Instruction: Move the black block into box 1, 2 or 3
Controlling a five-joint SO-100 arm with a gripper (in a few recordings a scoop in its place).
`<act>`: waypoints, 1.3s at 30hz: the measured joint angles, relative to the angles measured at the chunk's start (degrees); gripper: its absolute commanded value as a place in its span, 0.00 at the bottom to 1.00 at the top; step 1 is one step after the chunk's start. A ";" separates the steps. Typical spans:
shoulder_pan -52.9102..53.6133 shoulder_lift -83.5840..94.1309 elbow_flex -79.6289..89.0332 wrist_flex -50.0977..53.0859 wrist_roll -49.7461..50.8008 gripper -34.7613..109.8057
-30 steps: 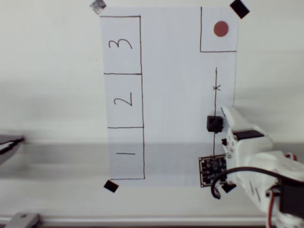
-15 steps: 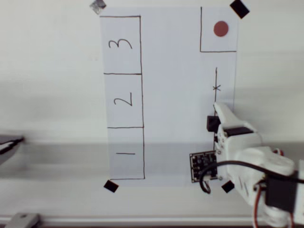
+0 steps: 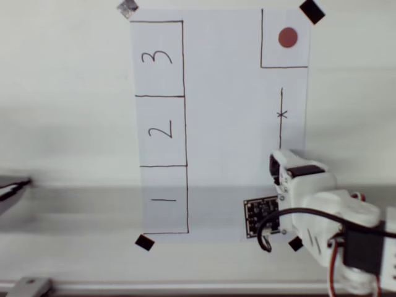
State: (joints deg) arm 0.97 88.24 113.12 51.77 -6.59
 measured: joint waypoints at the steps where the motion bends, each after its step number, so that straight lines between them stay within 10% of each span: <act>1: 0.00 0.00 0.00 0.00 0.09 0.24; 39: 4.31 -18.81 -38.14 8.00 7.29 0.24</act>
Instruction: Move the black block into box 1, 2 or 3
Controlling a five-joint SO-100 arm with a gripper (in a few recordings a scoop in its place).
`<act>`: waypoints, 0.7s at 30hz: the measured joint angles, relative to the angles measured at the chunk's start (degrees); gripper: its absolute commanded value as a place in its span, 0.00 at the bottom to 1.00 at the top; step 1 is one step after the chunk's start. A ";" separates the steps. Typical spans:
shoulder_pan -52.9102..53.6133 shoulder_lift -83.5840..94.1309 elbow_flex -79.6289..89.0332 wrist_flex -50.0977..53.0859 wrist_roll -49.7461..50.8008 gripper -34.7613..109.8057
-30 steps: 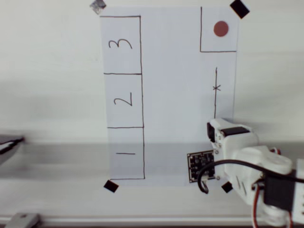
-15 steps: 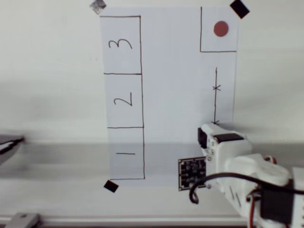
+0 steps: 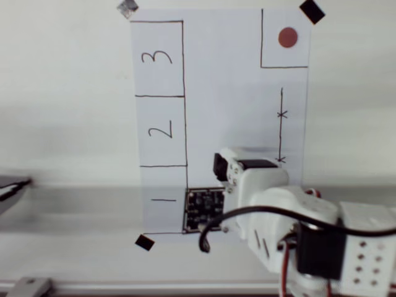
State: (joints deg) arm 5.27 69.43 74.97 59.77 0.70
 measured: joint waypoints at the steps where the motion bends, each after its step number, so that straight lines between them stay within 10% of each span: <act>1: 0.35 -1.14 -1.32 0.00 -0.18 0.24; 21: 4.83 -24.87 -34.01 0.09 -0.26 0.24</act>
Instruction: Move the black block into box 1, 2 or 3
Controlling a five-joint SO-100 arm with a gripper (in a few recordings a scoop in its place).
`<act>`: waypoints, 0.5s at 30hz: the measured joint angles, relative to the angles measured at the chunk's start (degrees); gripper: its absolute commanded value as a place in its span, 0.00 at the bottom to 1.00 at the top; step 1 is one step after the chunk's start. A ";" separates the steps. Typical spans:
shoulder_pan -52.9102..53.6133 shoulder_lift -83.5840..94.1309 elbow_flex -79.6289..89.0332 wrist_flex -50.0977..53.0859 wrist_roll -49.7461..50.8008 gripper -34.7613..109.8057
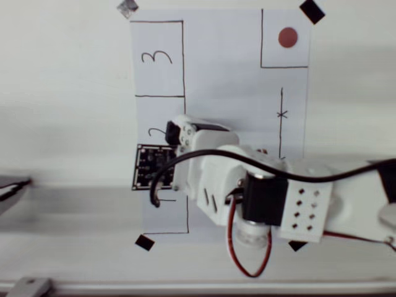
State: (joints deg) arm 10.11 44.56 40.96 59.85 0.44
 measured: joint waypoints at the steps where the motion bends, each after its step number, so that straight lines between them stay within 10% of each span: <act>1: 0.18 -0.79 -1.41 0.00 0.00 0.24; 15: 0.26 -5.98 -7.03 -0.88 0.00 0.24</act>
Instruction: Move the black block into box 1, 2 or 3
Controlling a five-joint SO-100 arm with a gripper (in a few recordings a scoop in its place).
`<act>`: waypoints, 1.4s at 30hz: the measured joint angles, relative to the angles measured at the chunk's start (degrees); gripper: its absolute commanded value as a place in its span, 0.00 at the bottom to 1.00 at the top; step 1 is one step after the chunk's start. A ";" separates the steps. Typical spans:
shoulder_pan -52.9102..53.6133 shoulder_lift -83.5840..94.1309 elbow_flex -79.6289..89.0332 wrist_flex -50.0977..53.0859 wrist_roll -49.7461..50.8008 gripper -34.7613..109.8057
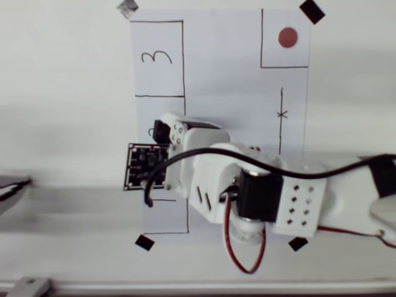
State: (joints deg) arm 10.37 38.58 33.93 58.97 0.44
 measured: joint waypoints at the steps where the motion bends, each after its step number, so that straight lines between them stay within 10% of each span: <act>1: 0.00 -0.62 -0.09 -0.09 0.00 0.24; 42: -1.23 4.83 9.40 -1.93 0.44 0.41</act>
State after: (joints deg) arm 9.14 43.42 43.33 57.04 0.88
